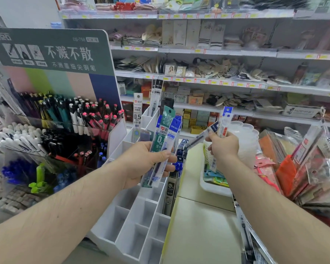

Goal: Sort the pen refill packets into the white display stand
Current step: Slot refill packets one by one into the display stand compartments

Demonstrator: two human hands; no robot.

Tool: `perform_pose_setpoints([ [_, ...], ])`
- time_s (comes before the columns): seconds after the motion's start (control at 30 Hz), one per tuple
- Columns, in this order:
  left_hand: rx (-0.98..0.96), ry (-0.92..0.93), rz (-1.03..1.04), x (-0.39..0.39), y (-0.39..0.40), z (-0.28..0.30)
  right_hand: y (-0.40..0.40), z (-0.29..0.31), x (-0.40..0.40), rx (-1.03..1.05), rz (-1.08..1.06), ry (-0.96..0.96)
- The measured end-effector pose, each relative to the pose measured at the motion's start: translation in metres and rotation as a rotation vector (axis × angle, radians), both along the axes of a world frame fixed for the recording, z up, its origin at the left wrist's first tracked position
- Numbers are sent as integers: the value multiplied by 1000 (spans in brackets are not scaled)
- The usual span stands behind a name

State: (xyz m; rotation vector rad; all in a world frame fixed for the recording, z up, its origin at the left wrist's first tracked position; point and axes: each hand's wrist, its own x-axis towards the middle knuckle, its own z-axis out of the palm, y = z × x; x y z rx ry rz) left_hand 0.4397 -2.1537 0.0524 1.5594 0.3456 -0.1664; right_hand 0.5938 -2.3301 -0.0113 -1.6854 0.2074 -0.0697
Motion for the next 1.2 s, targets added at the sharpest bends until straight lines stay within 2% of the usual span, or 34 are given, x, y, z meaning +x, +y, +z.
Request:
perform_pose_setpoints([
  [0.37, -66, 10, 26, -1, 5, -2, -2, -5, 13, -5, 3, -24],
  [0.7, -74, 37, 38, 3, 4, -1, 13, -32, 6, -211, 184, -76],
  [0.97, -88, 25, 35, 2, 3, 2, 29, -83, 8, -472, 491, 110],
  [1.07, -74, 29, 26, 2, 3, 1, 28, -94, 6, -462, 522, 176],
  [1.2, -68, 31, 21, 3, 5, 0, 22, -87, 7, -321, 457, 220],
])
